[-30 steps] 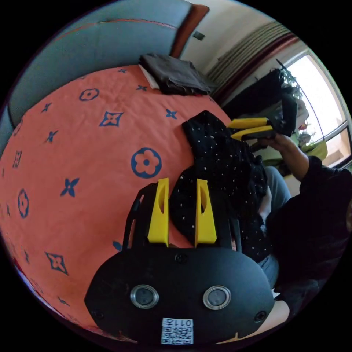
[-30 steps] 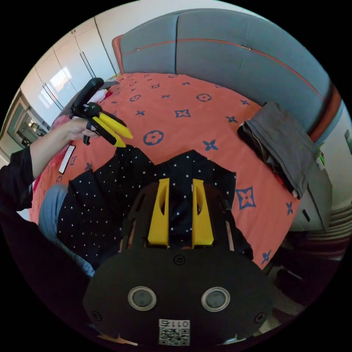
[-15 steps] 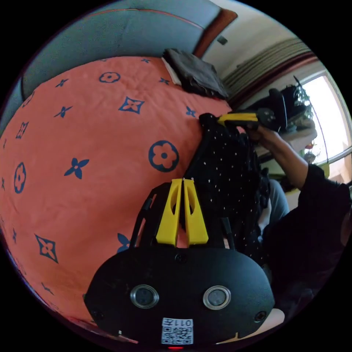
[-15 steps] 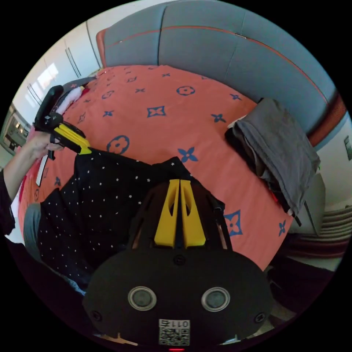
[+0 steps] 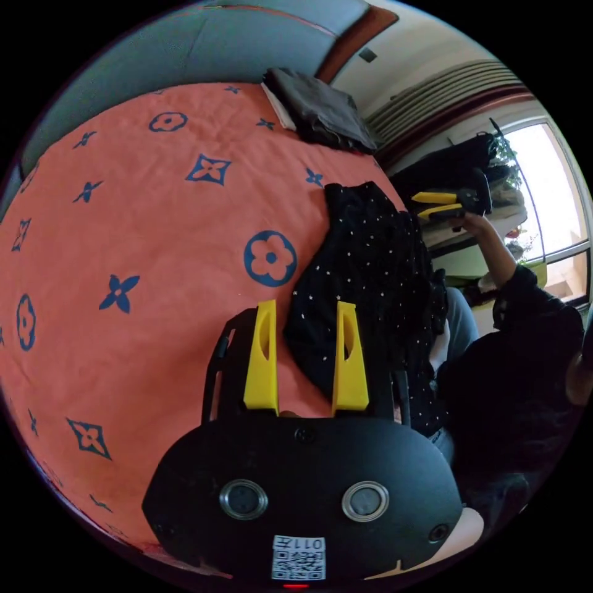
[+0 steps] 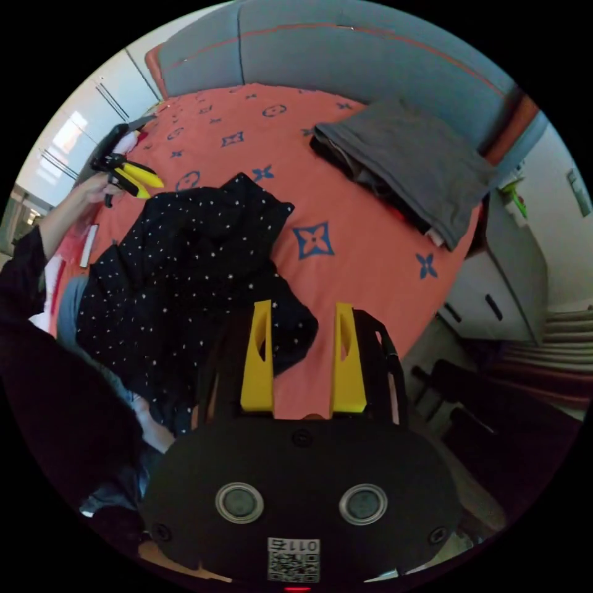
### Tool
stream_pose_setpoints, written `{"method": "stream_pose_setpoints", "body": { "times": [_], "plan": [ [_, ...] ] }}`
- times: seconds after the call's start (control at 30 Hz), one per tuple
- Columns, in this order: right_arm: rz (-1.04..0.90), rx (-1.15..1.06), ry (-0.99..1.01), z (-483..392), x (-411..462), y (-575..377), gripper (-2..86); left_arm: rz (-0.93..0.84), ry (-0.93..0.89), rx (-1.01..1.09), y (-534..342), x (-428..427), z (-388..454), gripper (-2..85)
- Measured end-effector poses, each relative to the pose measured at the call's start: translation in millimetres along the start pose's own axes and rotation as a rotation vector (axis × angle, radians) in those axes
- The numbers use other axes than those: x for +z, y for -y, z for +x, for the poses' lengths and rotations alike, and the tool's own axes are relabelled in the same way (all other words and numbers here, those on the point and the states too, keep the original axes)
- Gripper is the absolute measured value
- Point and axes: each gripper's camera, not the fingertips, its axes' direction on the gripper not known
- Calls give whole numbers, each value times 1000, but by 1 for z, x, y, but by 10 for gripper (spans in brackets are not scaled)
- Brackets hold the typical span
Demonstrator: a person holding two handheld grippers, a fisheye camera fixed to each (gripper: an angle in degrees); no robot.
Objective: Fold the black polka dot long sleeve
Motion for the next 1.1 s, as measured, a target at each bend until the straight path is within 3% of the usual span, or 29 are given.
{"method": "stream_pose_setpoints", "body": {
  "times": [0.17,0.23,0.37,0.63,0.8,1.0,1.1],
  "plan": [
    [-98,-67,64,5,5,-5,116,-35,1,-54,6,-2,28,102],
    [-180,-100,124,2,12,-10,93,-34,51,-55,2,-11,43,53],
    [-242,-200,73,-20,5,-34,28,-86,92,11,-8,-36,90,5],
    [28,-282,-180,-78,-156,-80,11,123,301,156,-43,-220,225,-3],
    [367,-262,-368,-141,-317,-128,10,451,500,235,-95,-384,364,-3],
    [691,-226,-588,-220,-460,-197,10,764,767,315,-171,-516,527,-4],
    [853,-203,-637,-254,-518,-229,10,840,886,328,-198,-561,593,-4]
  ]
}}
